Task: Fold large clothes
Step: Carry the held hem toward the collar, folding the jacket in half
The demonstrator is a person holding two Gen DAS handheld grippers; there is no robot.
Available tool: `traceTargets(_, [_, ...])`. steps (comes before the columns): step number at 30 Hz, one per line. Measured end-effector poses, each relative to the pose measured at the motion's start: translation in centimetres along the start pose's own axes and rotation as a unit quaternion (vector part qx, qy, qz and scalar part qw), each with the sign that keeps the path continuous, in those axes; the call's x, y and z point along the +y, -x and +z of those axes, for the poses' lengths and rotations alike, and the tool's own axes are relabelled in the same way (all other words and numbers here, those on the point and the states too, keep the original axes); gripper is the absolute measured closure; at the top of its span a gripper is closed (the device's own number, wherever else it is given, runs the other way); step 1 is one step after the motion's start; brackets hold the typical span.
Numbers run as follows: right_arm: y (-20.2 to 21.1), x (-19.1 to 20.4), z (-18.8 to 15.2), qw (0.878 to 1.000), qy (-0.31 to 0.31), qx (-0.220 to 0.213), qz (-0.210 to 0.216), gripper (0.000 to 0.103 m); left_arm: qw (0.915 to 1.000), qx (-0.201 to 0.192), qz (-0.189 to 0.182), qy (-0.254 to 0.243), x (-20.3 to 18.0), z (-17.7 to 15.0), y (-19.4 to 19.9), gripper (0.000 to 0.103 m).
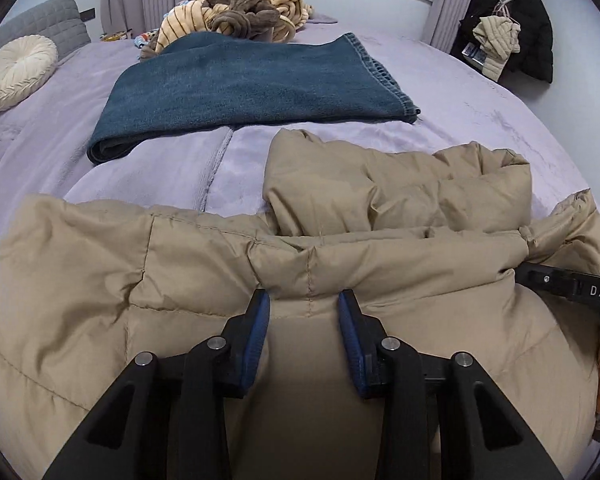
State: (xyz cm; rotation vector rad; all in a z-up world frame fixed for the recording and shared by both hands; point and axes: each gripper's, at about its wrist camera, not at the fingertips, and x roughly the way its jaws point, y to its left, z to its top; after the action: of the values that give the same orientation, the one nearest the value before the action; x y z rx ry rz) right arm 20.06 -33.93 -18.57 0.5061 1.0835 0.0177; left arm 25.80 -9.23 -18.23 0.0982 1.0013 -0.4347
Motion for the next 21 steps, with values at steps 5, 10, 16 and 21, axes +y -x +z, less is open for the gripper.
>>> traceTargets(5, [0.2,-0.7,1.3,1.000,-0.002,0.010,0.016,0.103,0.9997,-0.006,0.024,-0.008,2.0,1.1,0.8,0.064])
traceTargets(10, [4.2,-4.1,1.3,0.998,-0.001,-0.019,-0.067,0.103,0.9940,-0.013,0.107,0.015,8.5,0.9,2.0,0.063])
traceTargets(16, [5.6,-11.4,1.0,0.988,-0.108,-0.033,-0.108,0.103,0.9862,0.012,0.124,0.109,14.5,0.8,-0.3,0.061])
traceTargets(21, [3.4,-12.9,1.4,0.985,-0.135,-0.027,-0.106,0.103,0.9855,0.023,0.144,0.087,13.7,1.0,-1.7,0.061])
